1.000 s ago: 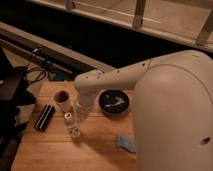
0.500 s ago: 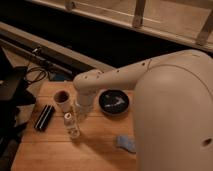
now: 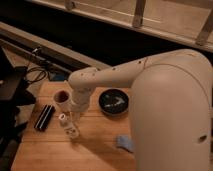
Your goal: Knock the bottle over
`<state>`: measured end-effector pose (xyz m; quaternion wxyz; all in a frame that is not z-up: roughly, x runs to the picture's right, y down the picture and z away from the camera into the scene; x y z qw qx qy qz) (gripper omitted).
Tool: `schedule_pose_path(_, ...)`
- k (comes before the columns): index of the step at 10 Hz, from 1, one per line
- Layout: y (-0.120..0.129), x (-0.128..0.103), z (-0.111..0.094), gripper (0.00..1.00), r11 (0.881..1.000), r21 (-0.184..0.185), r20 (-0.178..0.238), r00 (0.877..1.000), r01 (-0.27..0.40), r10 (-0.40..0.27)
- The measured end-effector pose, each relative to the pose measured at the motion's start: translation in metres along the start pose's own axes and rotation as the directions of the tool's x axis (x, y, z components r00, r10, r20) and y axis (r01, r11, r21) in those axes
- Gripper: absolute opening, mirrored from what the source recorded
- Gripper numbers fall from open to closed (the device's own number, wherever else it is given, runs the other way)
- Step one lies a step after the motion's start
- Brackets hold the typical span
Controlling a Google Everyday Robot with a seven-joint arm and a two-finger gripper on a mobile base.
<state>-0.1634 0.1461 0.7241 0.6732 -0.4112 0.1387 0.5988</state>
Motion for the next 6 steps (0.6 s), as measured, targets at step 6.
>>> schedule_pose_path(6,0.08,-0.008,0.011,0.18,0.993,-0.042,-0.053,0.992,0.11,-0.112)
